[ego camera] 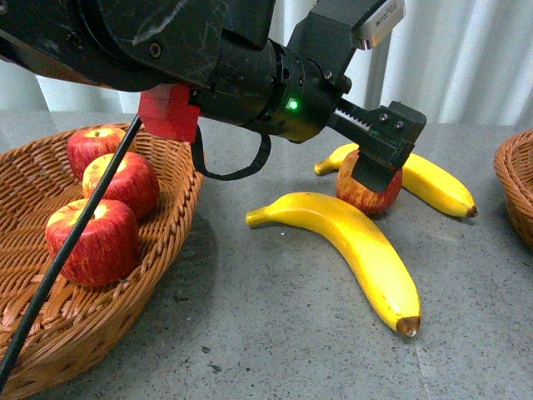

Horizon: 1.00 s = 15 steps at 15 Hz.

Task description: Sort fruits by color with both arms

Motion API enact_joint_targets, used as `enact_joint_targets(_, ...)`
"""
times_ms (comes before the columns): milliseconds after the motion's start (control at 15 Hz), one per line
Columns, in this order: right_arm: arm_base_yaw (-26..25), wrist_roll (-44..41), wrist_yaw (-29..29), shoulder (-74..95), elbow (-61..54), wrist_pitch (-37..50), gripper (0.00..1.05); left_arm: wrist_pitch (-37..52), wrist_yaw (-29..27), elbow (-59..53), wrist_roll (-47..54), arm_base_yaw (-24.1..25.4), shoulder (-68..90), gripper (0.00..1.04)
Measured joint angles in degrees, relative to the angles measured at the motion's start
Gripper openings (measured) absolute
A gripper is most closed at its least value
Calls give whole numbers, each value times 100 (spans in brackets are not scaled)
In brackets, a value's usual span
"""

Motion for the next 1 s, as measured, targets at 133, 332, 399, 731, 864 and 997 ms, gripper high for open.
enact_joint_targets(133,0,0,2,0,0,0,98,-11,11,61,35,-2,76,98)
enact_joint_targets(332,0,0,0,0,0,0,98,-96,151,254,133,-39,332,98)
enact_joint_targets(399,0,0,0,0,0,0,98,-118,166,367,142,-59,415,98)
enact_joint_targets(731,0,0,2,0,0,0,98,-238,37,964,341,-85,1250,98)
enact_joint_targets(864,0,0,2,0,0,0,98,-236,48,1005,334,-74,1294,79)
enact_joint_targets(997,0,0,0,0,0,0,98,-195,39,1005,284,-74,1292,68)
